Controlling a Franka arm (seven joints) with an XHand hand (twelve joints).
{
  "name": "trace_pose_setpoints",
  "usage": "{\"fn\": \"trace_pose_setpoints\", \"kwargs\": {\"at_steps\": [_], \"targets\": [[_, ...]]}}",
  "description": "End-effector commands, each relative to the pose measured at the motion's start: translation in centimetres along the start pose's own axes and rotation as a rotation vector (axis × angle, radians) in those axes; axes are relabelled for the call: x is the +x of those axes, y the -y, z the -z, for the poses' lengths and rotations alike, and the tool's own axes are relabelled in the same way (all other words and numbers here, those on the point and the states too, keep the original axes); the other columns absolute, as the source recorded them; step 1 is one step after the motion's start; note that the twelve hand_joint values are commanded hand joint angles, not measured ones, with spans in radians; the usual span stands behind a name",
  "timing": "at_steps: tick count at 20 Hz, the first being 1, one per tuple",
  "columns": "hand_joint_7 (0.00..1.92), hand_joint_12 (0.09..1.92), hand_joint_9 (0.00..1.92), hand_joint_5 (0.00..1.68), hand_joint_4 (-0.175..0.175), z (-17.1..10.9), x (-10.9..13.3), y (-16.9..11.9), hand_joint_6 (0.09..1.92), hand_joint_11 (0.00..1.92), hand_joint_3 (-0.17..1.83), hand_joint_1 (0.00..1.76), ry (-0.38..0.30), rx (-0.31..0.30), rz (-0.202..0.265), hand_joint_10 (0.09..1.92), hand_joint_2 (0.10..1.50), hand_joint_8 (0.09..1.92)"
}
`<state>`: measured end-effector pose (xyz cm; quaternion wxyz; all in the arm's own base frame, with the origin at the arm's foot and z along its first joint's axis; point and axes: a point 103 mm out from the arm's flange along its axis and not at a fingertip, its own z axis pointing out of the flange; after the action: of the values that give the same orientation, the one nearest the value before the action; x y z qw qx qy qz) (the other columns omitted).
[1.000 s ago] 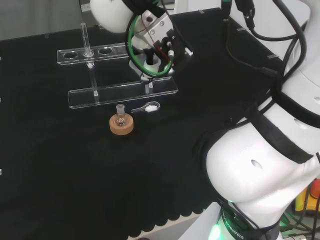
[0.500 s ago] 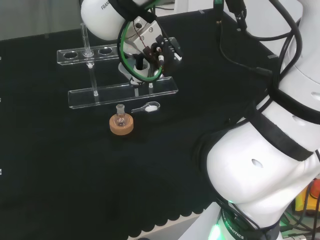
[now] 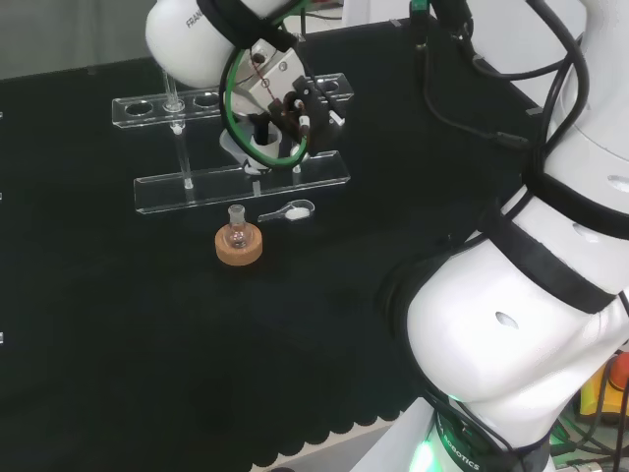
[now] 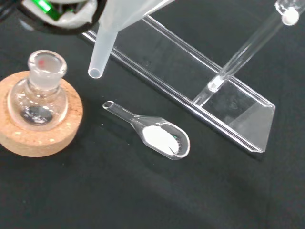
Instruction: Place the funnel on the round-bottom flask.
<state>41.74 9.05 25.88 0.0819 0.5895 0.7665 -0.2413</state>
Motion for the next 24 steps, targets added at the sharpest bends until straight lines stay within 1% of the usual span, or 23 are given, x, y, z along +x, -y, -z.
{"fn": "trace_pose_setpoints", "kwargs": {"at_steps": [1,6,7,8,12,17,19,24], "targets": [[0.64,1.13,1.09,0.67,-0.058,0.7,1.1,-0.4,0.84,0.7,0.68,1.01,-0.001,-0.023,0.015,0.62,0.7,0.78],[0.64,1.13,1.09,0.67,-0.06,1.1,1.6,-0.5,0.84,0.7,0.68,1.01,0.0,-0.037,0.024,0.62,0.7,0.78],[0.64,1.13,1.09,0.67,-0.06,1.1,1.8,-0.6,0.84,0.7,0.68,1.01,0.007,-0.03,0.015,0.62,0.7,0.78],[0.64,1.13,1.09,0.67,-0.061,0.9,1.4,-0.5,0.84,0.7,0.68,1.01,-0.004,-0.031,0.014,0.62,0.7,0.78],[0.64,1.13,1.09,0.66,-0.062,0.8,1.8,-0.6,0.84,0.7,0.68,1.0,-0.003,-0.03,0.024,0.62,0.7,0.79],[0.64,1.13,1.09,0.66,-0.065,0.6,2.7,-0.9,0.84,0.71,0.68,1.0,-0.012,-0.047,0.035,0.62,0.7,0.79],[0.63,1.13,1.09,0.66,-0.065,0.4,2.2,-0.8,0.84,0.71,0.68,1.0,-0.021,-0.053,0.036,0.62,0.7,0.79],[0.63,1.12,1.09,0.65,-0.066,0.3,3.1,-1.1,0.84,0.71,0.69,1.0,-0.013,-0.045,0.05,0.62,0.7,0.79]]}}
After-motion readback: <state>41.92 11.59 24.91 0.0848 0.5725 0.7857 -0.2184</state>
